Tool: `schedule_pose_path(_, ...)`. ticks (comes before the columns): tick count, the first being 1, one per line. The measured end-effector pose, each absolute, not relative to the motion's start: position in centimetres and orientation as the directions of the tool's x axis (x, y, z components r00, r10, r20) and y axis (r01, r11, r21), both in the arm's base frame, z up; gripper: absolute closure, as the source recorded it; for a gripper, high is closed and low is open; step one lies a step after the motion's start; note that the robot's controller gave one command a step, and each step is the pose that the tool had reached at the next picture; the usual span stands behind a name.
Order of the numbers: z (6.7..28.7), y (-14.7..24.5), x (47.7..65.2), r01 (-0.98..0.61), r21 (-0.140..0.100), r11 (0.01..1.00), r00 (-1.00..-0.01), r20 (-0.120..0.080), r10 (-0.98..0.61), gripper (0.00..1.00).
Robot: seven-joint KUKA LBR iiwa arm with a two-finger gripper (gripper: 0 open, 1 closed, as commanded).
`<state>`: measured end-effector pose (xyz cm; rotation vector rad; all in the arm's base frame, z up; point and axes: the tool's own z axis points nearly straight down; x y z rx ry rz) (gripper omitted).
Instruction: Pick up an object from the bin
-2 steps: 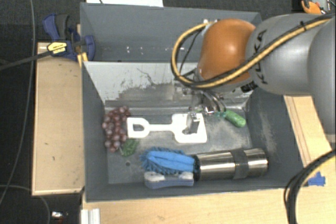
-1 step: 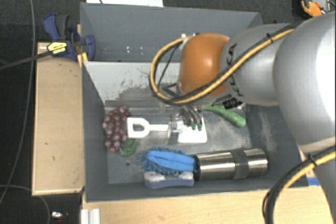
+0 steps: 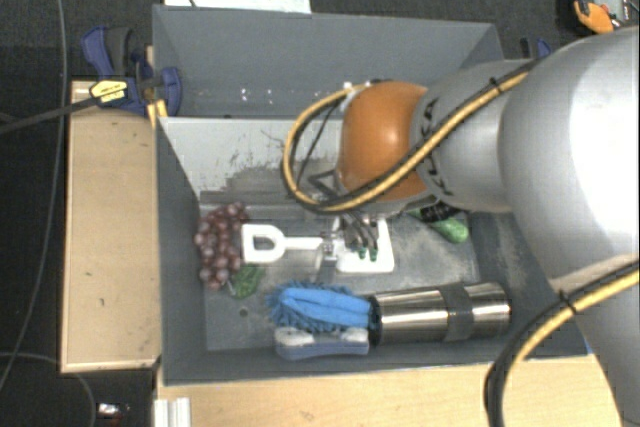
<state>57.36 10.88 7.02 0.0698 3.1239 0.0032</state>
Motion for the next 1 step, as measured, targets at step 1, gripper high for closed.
schedule_pose_path(1,7.04,13.07,57.74,-0.067,0.004,0.998,-0.998,-0.012,-0.066,1.00)
